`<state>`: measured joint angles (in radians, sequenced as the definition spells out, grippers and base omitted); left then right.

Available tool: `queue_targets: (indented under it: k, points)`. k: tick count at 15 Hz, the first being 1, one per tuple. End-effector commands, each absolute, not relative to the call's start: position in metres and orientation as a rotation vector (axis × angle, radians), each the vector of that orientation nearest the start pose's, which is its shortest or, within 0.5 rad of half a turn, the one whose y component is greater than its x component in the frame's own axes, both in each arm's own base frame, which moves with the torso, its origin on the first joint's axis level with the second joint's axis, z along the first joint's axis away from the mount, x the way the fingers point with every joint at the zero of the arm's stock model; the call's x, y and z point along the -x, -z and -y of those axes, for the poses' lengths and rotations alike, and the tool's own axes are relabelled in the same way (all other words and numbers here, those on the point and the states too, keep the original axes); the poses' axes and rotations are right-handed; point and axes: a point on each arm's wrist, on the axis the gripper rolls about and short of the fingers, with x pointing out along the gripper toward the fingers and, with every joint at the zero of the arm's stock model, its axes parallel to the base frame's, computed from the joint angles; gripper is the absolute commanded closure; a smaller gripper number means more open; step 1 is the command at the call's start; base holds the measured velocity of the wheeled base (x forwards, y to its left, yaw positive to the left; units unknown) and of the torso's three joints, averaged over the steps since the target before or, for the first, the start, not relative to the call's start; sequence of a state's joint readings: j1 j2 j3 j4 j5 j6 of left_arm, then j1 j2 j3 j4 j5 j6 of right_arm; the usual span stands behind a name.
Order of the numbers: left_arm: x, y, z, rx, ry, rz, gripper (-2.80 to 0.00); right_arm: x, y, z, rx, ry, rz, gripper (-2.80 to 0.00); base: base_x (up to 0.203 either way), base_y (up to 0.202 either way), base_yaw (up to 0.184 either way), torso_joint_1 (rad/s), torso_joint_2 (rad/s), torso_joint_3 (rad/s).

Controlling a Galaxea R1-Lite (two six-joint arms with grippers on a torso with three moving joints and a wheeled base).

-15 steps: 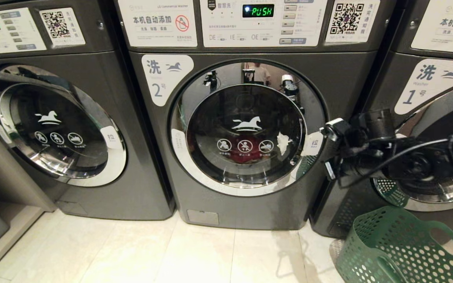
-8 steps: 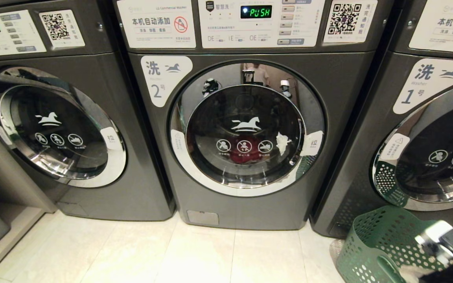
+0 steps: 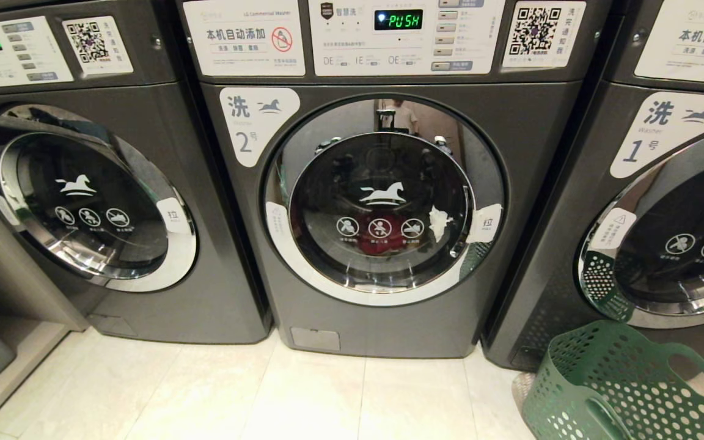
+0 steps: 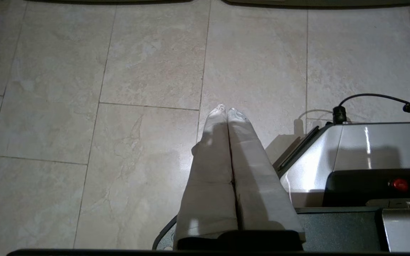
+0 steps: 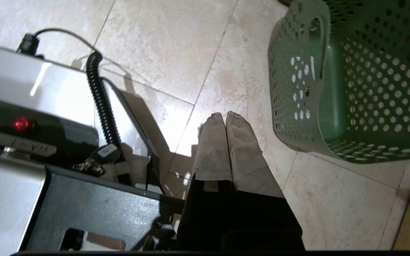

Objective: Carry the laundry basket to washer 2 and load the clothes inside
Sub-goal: Press the washing machine switch

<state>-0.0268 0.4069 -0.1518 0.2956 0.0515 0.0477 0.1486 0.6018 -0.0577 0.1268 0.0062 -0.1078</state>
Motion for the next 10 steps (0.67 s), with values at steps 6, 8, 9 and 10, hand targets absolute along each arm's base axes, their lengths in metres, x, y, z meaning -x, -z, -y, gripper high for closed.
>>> queue_targets:
  k: [6, 8, 9, 10]
  points:
    - [0.002, -0.091, 0.001, -0.039, -0.124, -0.261, 0.0, 0.018, -0.079, 0.0, 0.093, -0.049, -0.215, 0.0, 0.0, 0.0, 0.0, 0.0, 0.0, 0.0]
    - [-0.002, -0.091, 0.002, -0.065, -0.057, -0.176, 0.0, 0.026, -0.076, 0.0, 0.088, -0.024, -0.08, 0.0, 0.0, 0.0, 0.0, 0.0, 0.0, 0.0]
    - [-0.001, -0.089, 0.002, -0.068, -0.018, -0.191, 0.0, 0.027, -0.076, 0.0, 0.088, -0.014, -0.045, 0.0, 0.0, 0.0, 0.0, 0.0, 0.0, 0.0]
    - [-0.001, -0.088, 0.002, -0.072, 0.039, -0.191, 0.0, 0.025, -0.076, 0.0, 0.085, -0.004, -0.036, 0.0, 0.0, 0.0, 0.0, 0.0, 0.0, 0.0]
